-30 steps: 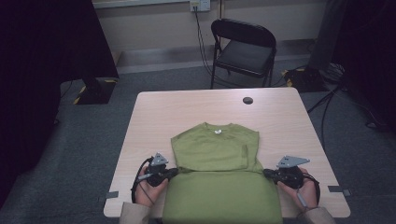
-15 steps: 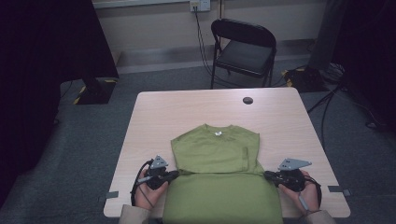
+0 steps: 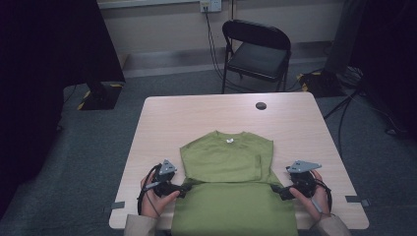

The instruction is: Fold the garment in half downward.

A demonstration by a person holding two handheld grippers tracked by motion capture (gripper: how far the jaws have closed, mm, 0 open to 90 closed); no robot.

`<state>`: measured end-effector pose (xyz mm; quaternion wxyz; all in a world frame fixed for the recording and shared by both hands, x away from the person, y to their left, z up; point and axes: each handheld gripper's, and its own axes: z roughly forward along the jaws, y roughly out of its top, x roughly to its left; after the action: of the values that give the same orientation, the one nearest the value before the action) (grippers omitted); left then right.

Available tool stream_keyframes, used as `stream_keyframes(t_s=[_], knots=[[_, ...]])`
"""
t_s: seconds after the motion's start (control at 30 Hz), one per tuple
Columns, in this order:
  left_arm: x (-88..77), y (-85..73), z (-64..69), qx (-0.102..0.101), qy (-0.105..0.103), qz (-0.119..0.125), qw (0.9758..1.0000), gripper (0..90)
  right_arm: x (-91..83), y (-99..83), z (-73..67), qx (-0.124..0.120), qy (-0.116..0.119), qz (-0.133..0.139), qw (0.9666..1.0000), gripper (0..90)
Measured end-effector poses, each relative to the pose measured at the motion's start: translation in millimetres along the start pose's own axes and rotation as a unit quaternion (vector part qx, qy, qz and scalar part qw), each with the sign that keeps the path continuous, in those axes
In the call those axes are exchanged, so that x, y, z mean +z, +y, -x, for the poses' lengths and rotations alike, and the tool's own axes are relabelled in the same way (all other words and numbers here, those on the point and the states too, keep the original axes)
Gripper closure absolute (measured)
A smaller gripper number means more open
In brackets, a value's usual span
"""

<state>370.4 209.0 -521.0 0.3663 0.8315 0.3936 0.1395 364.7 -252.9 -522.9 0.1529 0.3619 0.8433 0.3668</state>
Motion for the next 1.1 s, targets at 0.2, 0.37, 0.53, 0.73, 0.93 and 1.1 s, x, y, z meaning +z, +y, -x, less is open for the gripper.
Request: stream_keyframes(t_s=[0.2,0.37,0.53,0.73,0.93,1.1], knots=[[2.5,-2.3,0.8,0.025,0.012,-0.004,0.9996,0.0,2.6,1.0,-2.6,-0.01,0.002,-0.013,0.9999,0.0],[2.6,-2.2,0.6,0.026,0.011,-0.004,0.9996,0.0,2.7,1.0,-2.8,-0.01,0.001,-0.014,0.9999,0.0],[2.8,-1.9,0.2,0.028,0.009,-0.004,0.9996,0.0,2.7,1.0,-2.8,-0.01,0.001,-0.013,0.9999,0.0],[3.0,-1.8,0.2,0.026,0.008,-0.004,0.9996,0.0,2.7,0.9,-3.0,-0.009,0.0,-0.013,0.9999,0.0],[-1.4,2.0,-4.8,0.006,-0.001,0.003,1.0,4.0,1.6,3.0,-1.4,-0.005,0.006,-0.018,0.9998,1.0],[-13.6,13.4,-13.5,-0.005,-0.003,0.029,0.9996,2.0,0.6,11.3,2.7,0.003,0.003,-0.014,0.9999,1.6]])
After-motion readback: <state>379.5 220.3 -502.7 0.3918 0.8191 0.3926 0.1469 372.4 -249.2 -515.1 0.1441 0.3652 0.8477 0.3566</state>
